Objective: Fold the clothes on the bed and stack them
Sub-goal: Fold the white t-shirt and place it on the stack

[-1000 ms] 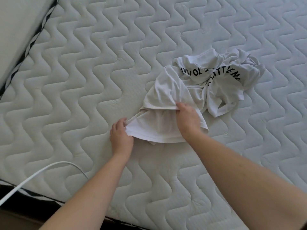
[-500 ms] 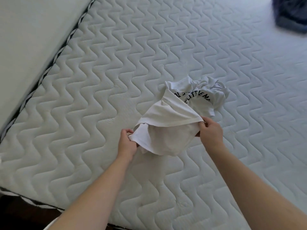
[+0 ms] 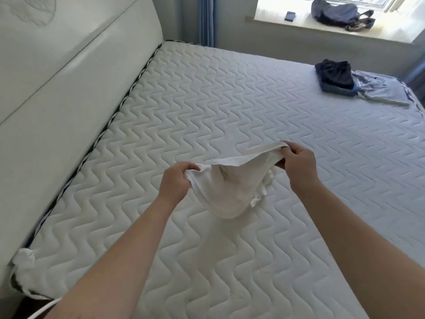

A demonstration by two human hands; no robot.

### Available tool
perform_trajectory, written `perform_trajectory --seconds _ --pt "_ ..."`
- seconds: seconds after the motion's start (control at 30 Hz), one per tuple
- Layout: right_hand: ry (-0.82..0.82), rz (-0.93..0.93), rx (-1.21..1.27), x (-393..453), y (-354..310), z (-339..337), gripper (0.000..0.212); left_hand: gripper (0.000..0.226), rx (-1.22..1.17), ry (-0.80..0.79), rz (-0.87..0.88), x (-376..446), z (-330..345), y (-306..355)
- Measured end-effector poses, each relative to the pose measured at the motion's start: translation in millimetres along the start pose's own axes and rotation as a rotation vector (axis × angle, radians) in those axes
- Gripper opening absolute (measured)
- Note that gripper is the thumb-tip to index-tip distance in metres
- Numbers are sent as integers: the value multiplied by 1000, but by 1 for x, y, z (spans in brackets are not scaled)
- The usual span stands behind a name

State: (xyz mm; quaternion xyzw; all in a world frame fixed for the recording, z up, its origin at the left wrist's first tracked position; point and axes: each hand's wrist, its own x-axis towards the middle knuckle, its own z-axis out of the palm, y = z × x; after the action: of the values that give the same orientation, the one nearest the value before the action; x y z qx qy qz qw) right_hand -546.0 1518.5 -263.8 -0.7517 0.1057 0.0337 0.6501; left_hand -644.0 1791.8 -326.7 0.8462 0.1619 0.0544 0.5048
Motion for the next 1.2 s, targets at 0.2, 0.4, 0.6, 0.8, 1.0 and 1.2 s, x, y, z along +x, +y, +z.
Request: perform_trajectory --seconds 0.2,0.4,0.6,0.8,1.0,1.2 --pt "16 -29 126 6 -91 -28 20 23 42 66 209 30 -29 107" --pt "-4 -71 170 1 -155 -47 22 33 116 50 358 59 -54 200" --pt "-86 -68 97 -9 -201 -62 20 43 695 -340 464 89 -101 287" --pt "-145 -80 60 -33 -215 -65 20 23 1315 -668 458 83 -133 353" --pt "-145 -106 118 -40 -220 -67 21 19 1412 -737 572 79 -147 373" --pt "-109 -175 121 -36 -238 -69 24 20 1164 -582 694 83 -156 367"
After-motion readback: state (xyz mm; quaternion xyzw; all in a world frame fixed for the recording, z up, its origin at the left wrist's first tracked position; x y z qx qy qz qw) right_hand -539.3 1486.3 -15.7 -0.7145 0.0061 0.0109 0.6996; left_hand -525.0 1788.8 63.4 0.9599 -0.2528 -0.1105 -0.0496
